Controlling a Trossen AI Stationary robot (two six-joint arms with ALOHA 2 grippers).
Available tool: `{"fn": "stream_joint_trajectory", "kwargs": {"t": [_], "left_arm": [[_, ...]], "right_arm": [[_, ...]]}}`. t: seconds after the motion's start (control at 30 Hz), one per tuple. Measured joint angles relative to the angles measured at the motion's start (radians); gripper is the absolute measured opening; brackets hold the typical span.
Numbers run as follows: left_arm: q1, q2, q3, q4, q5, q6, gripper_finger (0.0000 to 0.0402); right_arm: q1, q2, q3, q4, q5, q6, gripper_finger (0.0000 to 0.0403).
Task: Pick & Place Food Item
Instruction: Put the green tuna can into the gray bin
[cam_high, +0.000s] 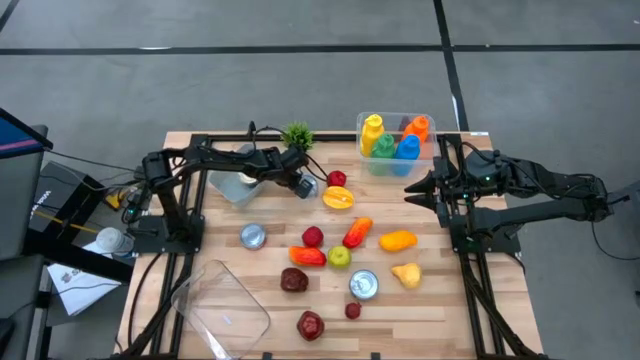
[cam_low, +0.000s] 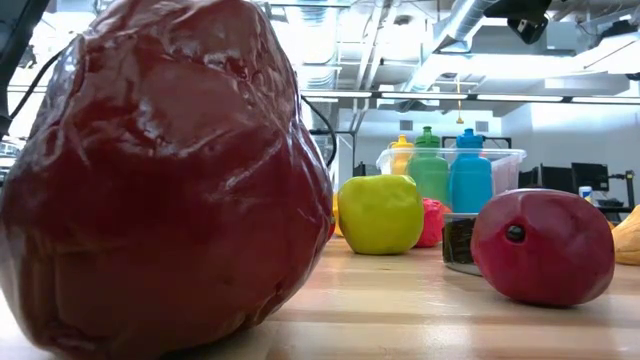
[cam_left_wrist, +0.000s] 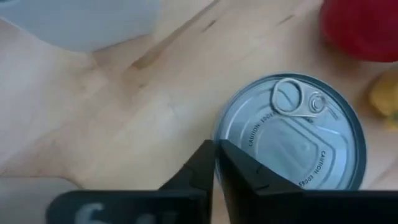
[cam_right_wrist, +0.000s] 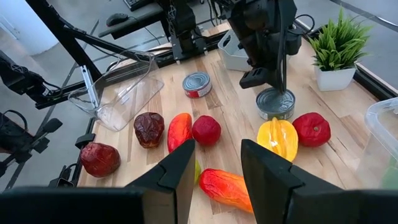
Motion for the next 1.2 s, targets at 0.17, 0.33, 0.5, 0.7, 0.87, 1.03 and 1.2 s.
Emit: {"fn": "stream_joint_trajectory", "kwargs": {"t": [0.17,0.33,0.5,0.7,0.87,1.03,1.2], "left_arm": [[-0.039,-0.016,-0.003,-0.013,0.028,-0.034,0.0001],[-0.081,-0.081,-0.006,-0.058,-0.021,-0.080,0.0000],[-0.084,-0.117,-0.005,-0.101,-0.073,-0.119,0.0000],[-0.099,-0.116,-0.005,-0.123,-0.047,-0.122,0.0000],[-0.110,-0.137,-0.003,-0.130,-0.053,-0.144,0.0000],[-0.109,-0.152,-0.003,-0.159,-0.060,-0.145,0.0000],[-0.109,-0.197,-0.003,-0.172,-0.060,-0.168,0.0000]], "right_arm": [[0.000,0.000,0.000,0.000,0.000,0.000,0.0122],[0.000,0.000,0.000,0.000,0.000,0.000,0.0122],[0.001,0.000,0.000,0.000,0.000,0.000,0.0122],[0.001,0.000,0.000,0.000,0.000,0.000,0.0122],[0.001,0.000,0.000,0.000,0.000,0.000,0.0122],[0.001,0.000,0.000,0.000,0.000,0.000,0.0122],[0.001,0.000,0.000,0.000,0.000,0.000,0.0122]]}}
